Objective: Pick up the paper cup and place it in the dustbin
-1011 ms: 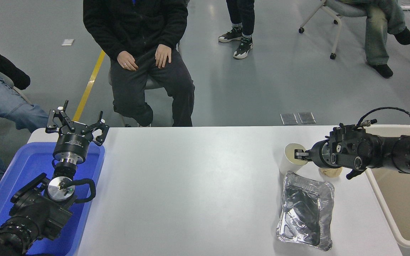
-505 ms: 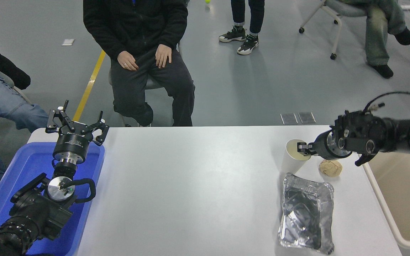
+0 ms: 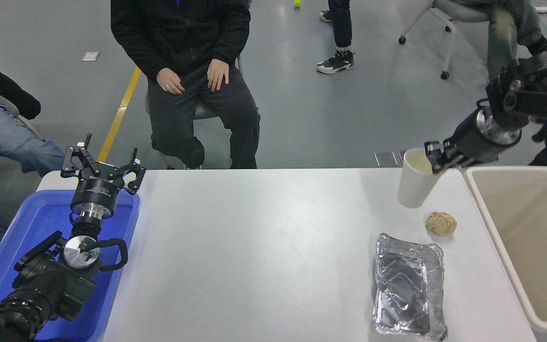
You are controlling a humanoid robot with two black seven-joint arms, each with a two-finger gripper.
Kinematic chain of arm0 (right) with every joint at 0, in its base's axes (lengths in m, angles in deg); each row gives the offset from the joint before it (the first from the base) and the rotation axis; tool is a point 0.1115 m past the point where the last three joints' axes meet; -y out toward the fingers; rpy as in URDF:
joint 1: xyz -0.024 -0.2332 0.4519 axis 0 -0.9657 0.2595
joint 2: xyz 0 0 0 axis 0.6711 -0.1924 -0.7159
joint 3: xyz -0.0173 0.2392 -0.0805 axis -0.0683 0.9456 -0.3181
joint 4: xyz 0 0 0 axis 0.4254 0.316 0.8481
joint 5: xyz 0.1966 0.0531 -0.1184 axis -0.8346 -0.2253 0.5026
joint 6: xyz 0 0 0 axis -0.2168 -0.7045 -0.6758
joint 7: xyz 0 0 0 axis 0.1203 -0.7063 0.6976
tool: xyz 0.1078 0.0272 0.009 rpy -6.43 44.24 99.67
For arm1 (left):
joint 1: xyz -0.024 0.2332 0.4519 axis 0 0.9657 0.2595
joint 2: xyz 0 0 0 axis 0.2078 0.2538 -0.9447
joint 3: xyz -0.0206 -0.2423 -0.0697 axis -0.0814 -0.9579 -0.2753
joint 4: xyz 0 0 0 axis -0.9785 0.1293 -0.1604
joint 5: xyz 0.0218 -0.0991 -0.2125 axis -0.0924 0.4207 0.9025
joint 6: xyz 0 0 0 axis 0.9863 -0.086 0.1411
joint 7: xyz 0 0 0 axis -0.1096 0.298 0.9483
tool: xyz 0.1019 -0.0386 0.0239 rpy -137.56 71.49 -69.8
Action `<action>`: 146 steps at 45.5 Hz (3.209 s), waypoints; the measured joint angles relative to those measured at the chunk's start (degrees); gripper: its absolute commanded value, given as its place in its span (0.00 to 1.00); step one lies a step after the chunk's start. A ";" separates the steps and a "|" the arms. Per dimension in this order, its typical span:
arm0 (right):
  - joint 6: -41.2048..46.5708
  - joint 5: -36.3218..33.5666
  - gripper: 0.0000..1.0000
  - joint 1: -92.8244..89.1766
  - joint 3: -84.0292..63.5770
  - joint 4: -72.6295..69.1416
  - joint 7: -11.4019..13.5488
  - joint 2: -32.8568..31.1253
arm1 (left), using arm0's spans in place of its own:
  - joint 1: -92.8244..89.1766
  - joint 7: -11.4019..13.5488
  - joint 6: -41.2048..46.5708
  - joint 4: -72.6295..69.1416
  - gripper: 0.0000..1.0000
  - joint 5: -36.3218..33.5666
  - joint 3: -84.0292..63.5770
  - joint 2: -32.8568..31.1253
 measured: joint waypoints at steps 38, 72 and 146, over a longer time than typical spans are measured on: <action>3.63 1.29 0.00 17.35 -1.18 -0.42 0.20 -5.65 | 0.00 0.00 0.00 0.00 0.99 0.00 0.00 0.00; 3.70 8.74 0.00 12.12 -1.22 4.27 0.36 -19.81 | 0.01 0.01 0.00 0.00 0.99 -0.01 0.00 0.00; -27.00 3.61 0.00 -61.76 44.37 35.85 0.26 -24.99 | 0.01 0.01 0.00 0.00 0.99 -0.01 0.03 0.00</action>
